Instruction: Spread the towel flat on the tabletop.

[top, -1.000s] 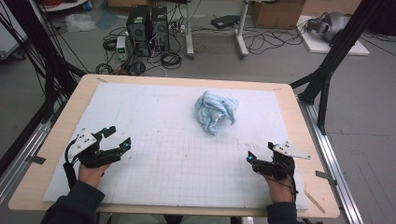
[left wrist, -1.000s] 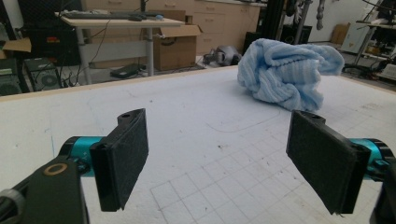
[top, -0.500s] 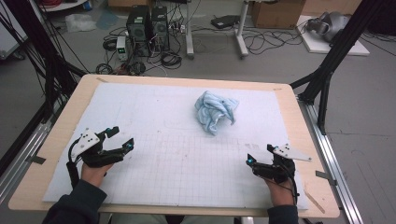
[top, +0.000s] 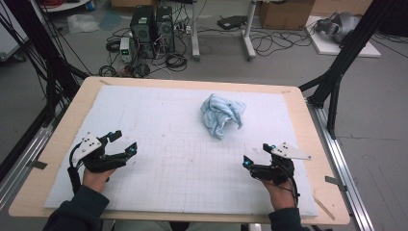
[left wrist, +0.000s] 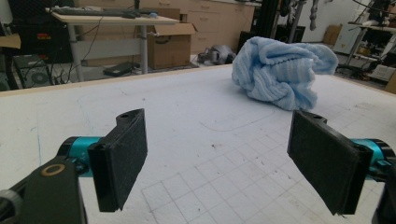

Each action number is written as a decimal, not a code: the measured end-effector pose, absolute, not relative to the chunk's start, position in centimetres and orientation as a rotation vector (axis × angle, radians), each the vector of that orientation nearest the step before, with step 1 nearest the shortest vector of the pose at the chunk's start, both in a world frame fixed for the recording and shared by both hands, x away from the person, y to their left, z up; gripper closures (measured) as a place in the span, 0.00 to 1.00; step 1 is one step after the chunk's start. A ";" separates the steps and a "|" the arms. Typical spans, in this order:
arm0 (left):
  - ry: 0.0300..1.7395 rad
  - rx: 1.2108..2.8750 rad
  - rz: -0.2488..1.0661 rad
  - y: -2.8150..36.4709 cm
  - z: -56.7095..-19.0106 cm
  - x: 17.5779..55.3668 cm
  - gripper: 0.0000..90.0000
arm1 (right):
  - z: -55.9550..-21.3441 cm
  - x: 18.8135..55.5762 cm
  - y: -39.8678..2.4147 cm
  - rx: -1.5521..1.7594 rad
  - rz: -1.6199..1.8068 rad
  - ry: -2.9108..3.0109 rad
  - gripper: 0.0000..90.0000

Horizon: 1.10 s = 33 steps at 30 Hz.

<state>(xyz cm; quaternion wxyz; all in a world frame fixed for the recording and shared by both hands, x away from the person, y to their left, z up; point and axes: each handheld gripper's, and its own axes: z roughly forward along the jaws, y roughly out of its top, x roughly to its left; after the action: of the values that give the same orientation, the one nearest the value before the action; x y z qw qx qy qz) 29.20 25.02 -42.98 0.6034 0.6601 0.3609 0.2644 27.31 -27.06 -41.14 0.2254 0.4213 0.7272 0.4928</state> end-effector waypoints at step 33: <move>0.842 1.527 0.596 25.0 -43.0 29.3 0.23 | -38.6 41.5 -15.6 1.011 1.080 2.226 0.24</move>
<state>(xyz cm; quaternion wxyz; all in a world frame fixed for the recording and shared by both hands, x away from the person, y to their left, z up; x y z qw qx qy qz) 29.29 25.03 -42.98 0.6047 0.6598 0.3640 0.2577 41.53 -15.57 -38.56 0.2322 0.3680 0.8101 0.3930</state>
